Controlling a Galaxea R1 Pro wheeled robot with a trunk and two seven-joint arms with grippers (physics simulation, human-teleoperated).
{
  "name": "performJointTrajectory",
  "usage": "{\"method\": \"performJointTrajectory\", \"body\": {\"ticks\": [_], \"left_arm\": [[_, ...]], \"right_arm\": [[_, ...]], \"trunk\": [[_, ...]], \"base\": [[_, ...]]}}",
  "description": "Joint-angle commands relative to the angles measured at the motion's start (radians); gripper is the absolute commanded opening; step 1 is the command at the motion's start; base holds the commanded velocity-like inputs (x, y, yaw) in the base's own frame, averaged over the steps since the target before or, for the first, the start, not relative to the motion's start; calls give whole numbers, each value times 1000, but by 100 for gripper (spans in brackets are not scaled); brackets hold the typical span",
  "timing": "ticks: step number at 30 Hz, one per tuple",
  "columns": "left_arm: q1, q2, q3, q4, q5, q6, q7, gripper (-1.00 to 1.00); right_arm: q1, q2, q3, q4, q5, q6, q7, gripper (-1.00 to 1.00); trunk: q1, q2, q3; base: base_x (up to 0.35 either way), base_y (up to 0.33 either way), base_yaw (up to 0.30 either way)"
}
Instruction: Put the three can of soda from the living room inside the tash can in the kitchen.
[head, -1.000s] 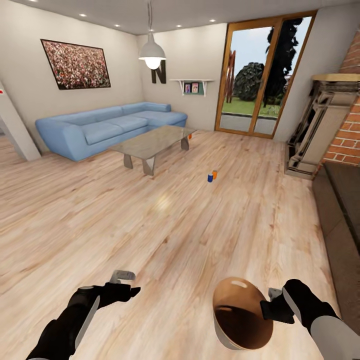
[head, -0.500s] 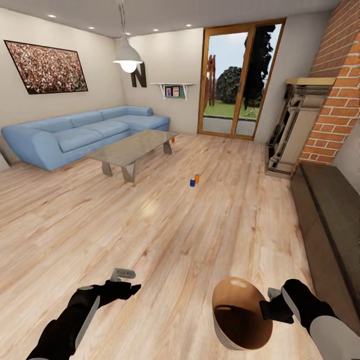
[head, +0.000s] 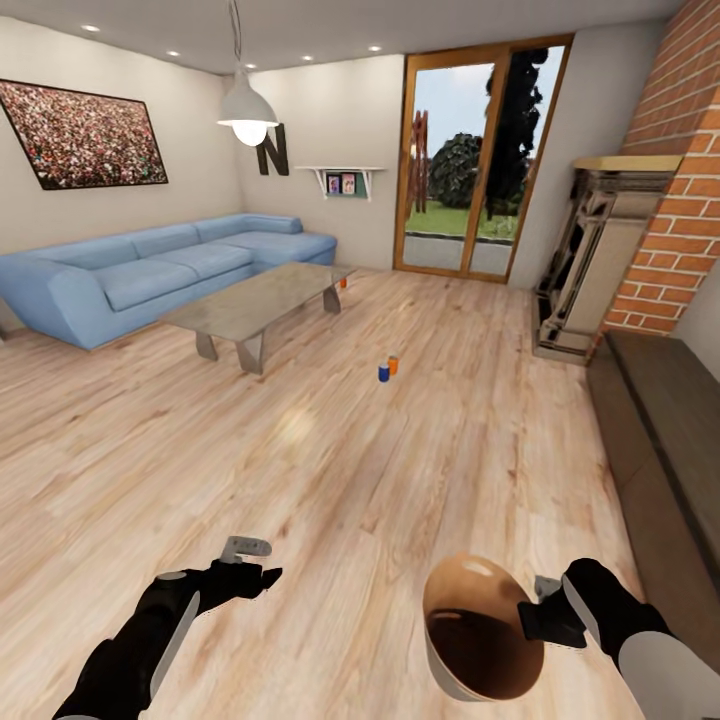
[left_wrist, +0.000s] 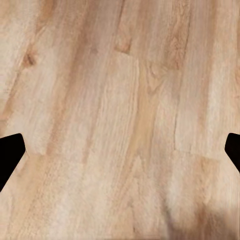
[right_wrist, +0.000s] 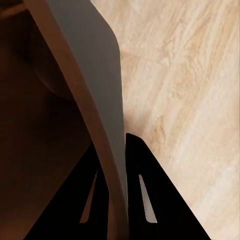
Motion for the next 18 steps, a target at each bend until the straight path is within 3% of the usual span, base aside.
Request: {"method": "performJointTrajectory", "body": {"ticks": [1,18], "left_arm": [[0,0,0,0,0,0,0,100],[0,0,1,0,0,-1,1,100]], "right_arm": [[0,0,-2,0,-21,3,7,-100],[0,0,-1,1,-21,3,9,-100]], "trunk": [[0,0,0],[0,0,0]], "base": [[318,78,-1],[323,14,0]]}}
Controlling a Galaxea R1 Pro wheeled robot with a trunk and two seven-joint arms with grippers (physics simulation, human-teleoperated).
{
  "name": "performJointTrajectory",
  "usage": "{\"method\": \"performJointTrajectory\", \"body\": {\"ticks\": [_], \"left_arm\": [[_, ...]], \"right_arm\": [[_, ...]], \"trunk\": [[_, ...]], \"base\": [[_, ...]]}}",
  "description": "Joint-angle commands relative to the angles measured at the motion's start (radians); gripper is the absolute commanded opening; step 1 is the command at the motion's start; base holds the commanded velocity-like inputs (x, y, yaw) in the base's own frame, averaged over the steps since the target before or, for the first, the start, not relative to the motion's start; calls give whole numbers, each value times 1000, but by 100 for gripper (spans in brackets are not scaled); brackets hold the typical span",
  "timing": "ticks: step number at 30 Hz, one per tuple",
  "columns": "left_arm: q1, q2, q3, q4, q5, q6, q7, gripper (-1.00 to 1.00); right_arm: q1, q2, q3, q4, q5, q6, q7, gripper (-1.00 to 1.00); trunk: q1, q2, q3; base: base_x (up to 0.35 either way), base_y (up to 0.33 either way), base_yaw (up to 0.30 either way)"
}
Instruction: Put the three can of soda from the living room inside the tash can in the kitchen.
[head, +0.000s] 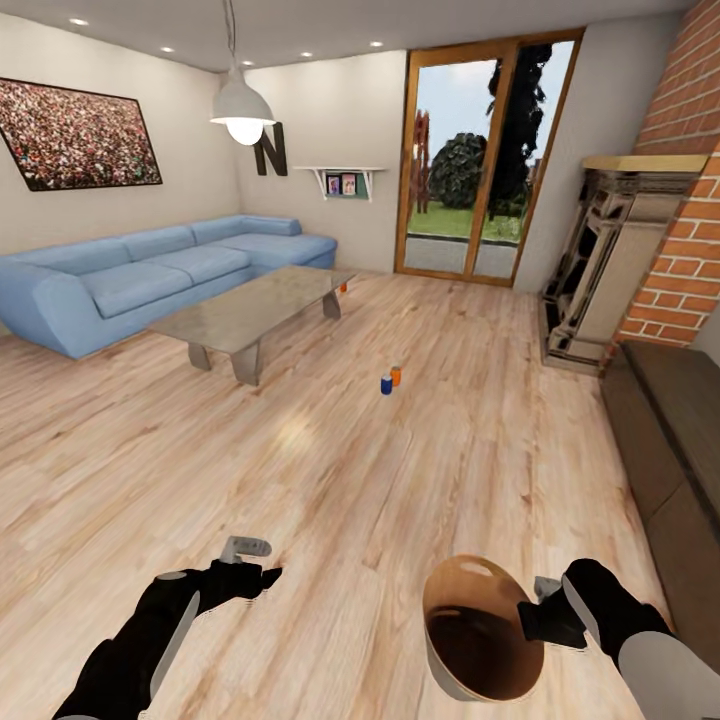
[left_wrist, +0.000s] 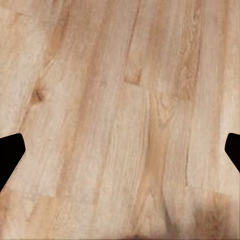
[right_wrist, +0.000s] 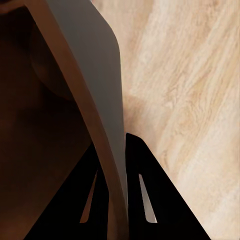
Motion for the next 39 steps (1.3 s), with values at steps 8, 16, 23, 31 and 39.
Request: {"method": "performJointTrajectory", "body": {"ticks": [8,16,23,31,39], "left_arm": [[0,0,1,0,0,0,0,100],[0,0,1,0,0,0,0,100],[0,0,1,0,0,0,0,100],[0,0,-1,0,0,0,-1,100],[0,0,0,27,0,0,0,100]], "right_arm": [[0,0,-3,-1,-26,3,8,-100],[0,0,-2,2,-25,3,7,-100],[0,2,-2,5,-25,3,7,-100],[0,8,3,6,-18,4,6,-100],[0,11,7,1,-18,5,5,-100]], "trunk": [[0,0,-3],[0,0,-4],[0,0,-4],[0,0,-4],[0,0,-4]], "base": [[324,0,-85],[324,0,-218],[324,0,-238],[324,0,-177],[324,0,-12]]}}
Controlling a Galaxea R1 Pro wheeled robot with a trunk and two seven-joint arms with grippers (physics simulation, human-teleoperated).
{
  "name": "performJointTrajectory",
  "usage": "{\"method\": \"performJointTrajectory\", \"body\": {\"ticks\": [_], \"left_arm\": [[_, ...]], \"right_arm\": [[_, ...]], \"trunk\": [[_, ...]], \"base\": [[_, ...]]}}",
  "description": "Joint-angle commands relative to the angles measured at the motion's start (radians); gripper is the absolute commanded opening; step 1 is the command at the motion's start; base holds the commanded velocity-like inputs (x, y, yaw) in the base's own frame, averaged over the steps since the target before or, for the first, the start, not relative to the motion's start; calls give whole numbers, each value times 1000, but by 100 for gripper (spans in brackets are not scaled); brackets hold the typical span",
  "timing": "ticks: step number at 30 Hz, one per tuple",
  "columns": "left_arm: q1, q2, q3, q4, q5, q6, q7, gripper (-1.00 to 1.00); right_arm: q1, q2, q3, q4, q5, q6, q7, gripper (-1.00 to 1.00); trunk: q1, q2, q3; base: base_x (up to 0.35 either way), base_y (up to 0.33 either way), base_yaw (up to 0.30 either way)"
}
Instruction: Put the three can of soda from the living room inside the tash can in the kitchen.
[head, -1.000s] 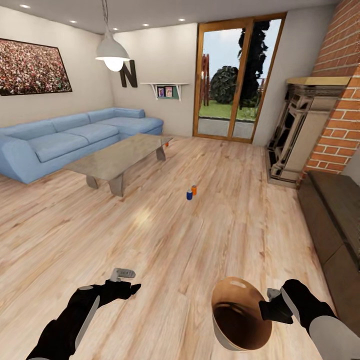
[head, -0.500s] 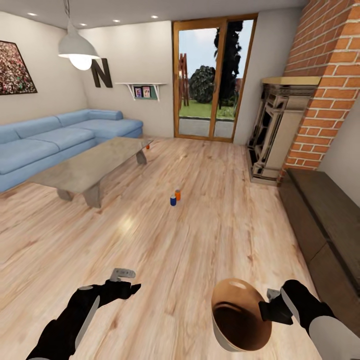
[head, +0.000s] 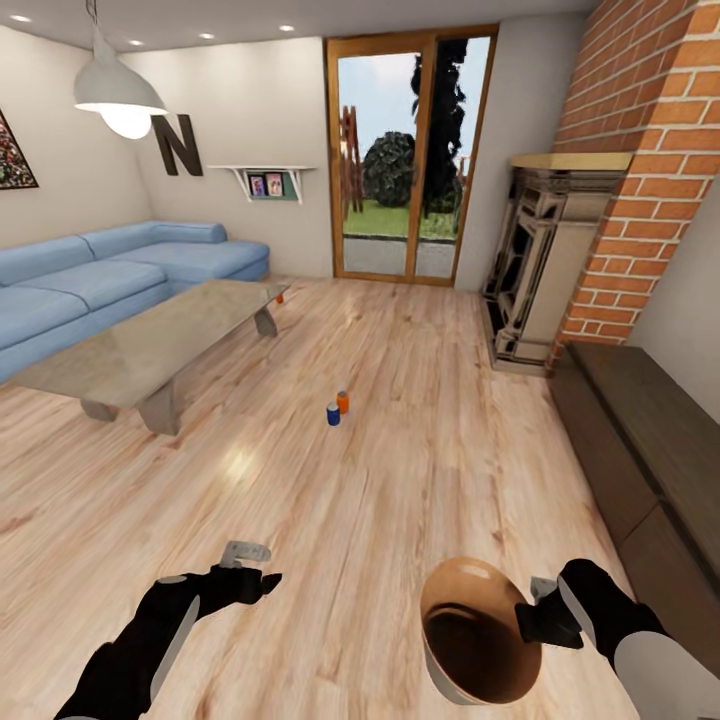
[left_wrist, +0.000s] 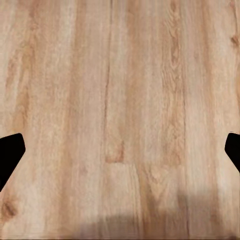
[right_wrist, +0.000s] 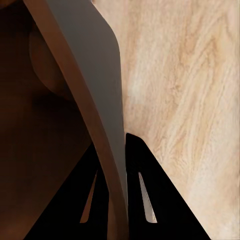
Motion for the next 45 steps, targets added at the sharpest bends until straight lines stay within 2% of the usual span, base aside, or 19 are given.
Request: {"method": "performJointTrajectory", "body": {"ticks": [1,5,10,45], "left_arm": [[0,0,0,26,1,0,0,100],[0,0,0,86,5,-2,0,100],[0,0,0,107,4,-9,1,100],[0,-1,1,110,7,-18,0,100]], "right_arm": [[0,0,-3,0,-29,5,8,-100],[0,0,-2,-1,-29,5,6,-100],[0,0,-2,-1,-29,5,4,-100],[0,6,-4,1,-33,5,-23,-100]], "trunk": [[0,0,0],[0,0,0],[0,0,0],[0,0,0]], "base": [[324,0,-1],[324,0,-1],[324,0,0],[324,0,0]]}}
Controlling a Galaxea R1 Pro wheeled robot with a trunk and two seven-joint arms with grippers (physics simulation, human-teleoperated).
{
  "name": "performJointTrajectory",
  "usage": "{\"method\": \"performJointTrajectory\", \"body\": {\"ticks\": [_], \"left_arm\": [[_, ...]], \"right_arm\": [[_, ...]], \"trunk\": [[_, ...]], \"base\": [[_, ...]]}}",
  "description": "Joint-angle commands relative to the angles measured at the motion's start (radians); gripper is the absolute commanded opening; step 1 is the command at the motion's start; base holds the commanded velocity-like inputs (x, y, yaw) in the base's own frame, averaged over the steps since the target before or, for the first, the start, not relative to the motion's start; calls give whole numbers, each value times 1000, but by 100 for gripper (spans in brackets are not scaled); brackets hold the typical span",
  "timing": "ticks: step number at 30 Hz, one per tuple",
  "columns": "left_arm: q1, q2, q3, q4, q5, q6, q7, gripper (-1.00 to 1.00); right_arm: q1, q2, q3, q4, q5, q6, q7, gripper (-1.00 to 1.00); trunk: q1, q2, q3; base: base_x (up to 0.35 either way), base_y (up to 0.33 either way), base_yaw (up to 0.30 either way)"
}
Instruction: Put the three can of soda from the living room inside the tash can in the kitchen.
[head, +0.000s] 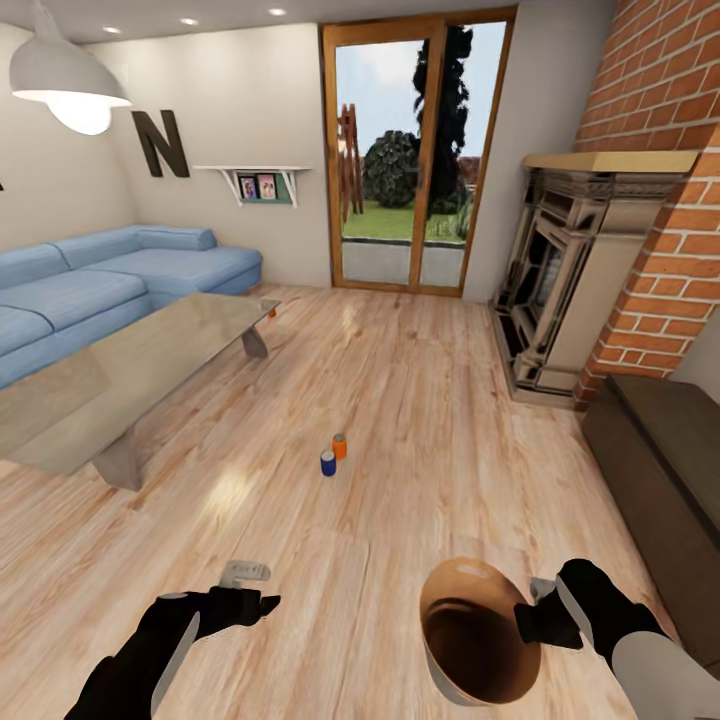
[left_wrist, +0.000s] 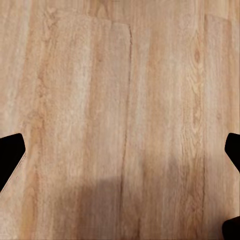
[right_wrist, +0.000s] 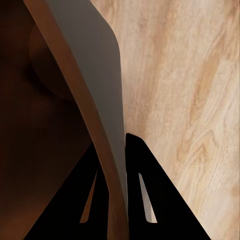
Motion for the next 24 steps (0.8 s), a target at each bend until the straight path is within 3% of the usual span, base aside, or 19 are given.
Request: {"method": "performJointTrajectory", "body": {"ticks": [1,24], "left_arm": [[0,0,0,0,0,0,0,100],[0,0,0,-1,0,0,1,100]], "right_arm": [[0,0,-2,0,-22,3,7,-100],[0,0,-7,5,-22,1,9,-100]], "trunk": [[0,0,0],[0,0,0]], "base": [[324,0,0],[324,0,0]]}}
